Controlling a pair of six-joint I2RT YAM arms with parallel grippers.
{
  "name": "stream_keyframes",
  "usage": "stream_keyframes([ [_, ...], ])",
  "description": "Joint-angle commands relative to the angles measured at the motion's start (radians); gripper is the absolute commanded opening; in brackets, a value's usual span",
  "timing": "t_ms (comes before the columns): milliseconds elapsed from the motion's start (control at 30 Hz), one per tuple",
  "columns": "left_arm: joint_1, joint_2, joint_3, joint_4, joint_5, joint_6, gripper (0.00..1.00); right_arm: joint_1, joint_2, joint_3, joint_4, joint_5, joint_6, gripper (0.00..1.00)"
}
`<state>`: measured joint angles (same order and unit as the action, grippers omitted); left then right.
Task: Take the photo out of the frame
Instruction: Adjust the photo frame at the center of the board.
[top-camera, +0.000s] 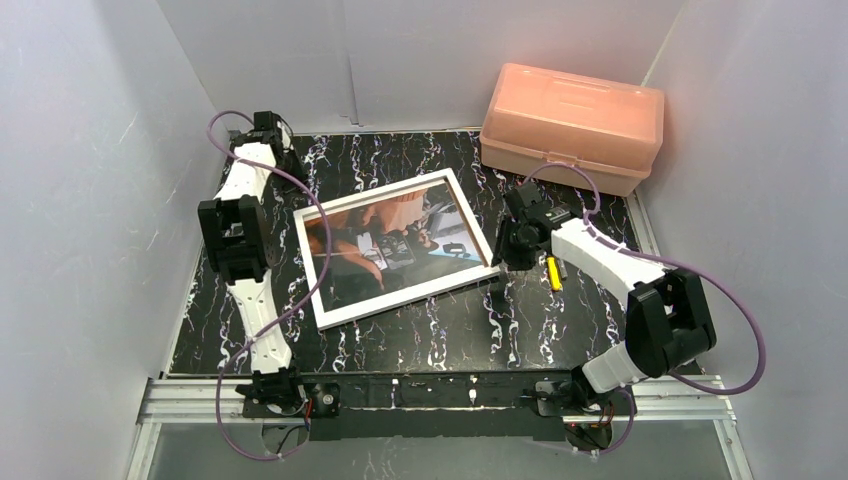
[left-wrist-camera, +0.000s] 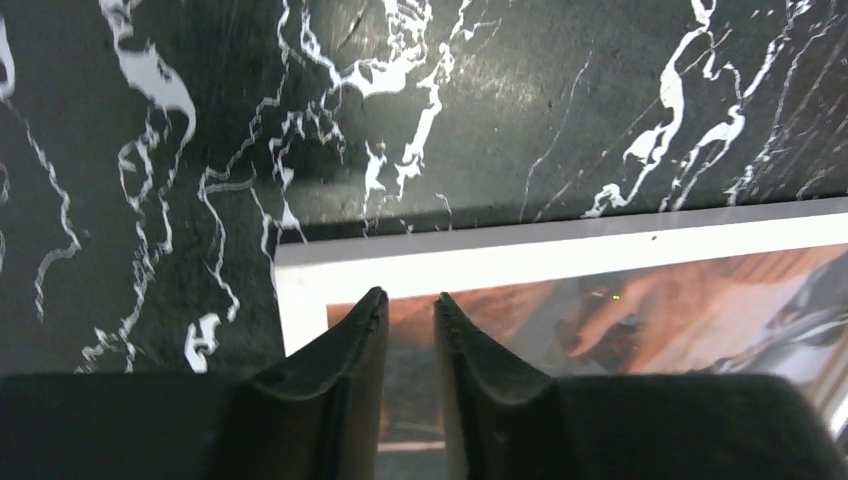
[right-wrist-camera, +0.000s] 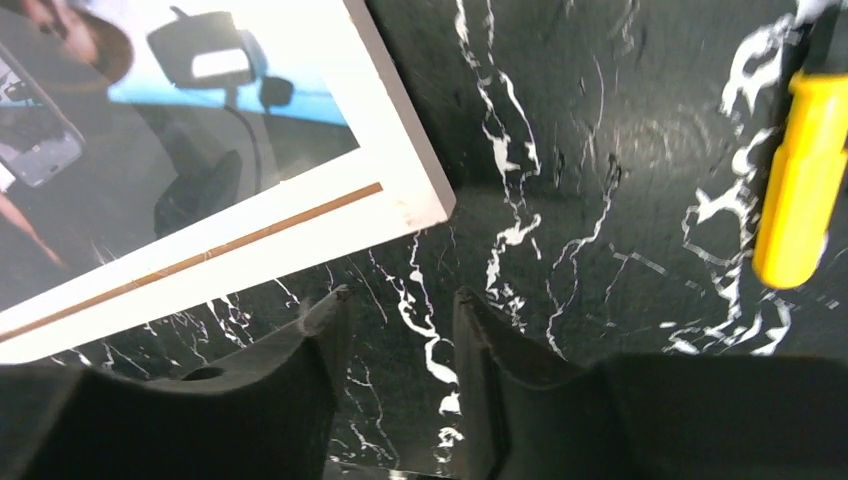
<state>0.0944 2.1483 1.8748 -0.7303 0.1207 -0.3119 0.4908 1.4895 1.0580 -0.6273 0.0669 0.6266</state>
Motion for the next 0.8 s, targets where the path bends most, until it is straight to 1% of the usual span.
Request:
stream_keyframes([
  [0,0.002,0.052,0.123,-0.091,0.005,0.055,0.12,-0.004,-0.048,-0.055,0.026,-0.006,0.098,0.38],
  [33,0.001,0.068,0.141,-0.099,0.007,0.058,0.03,-0.004,-0.052,-0.068,0.027,-0.009,0.108,0.27],
  [67,0.001,0.080,0.154,-0.103,0.009,0.058,0.00,-0.004,-0.055,-0.079,0.030,-0.011,0.119,0.13],
  [100,0.002,0.091,0.166,-0.105,0.012,0.061,0.00,-0.004,-0.057,-0.091,0.031,-0.010,0.130,0.01],
  [233,0.002,0.121,0.185,-0.113,0.024,0.061,0.00,-0.004,-0.037,-0.119,0.032,-0.001,0.167,0.01],
  [400,0.003,0.147,0.171,-0.150,0.040,0.043,0.00,-0.004,0.020,-0.132,0.081,-0.017,0.190,0.01],
  [633,0.002,0.124,0.034,-0.164,0.102,0.010,0.00,-0.004,0.107,-0.128,0.126,-0.054,0.206,0.01],
  [767,0.002,0.078,-0.071,-0.163,0.137,-0.010,0.00,-0.008,0.144,-0.119,0.149,-0.059,0.200,0.01],
])
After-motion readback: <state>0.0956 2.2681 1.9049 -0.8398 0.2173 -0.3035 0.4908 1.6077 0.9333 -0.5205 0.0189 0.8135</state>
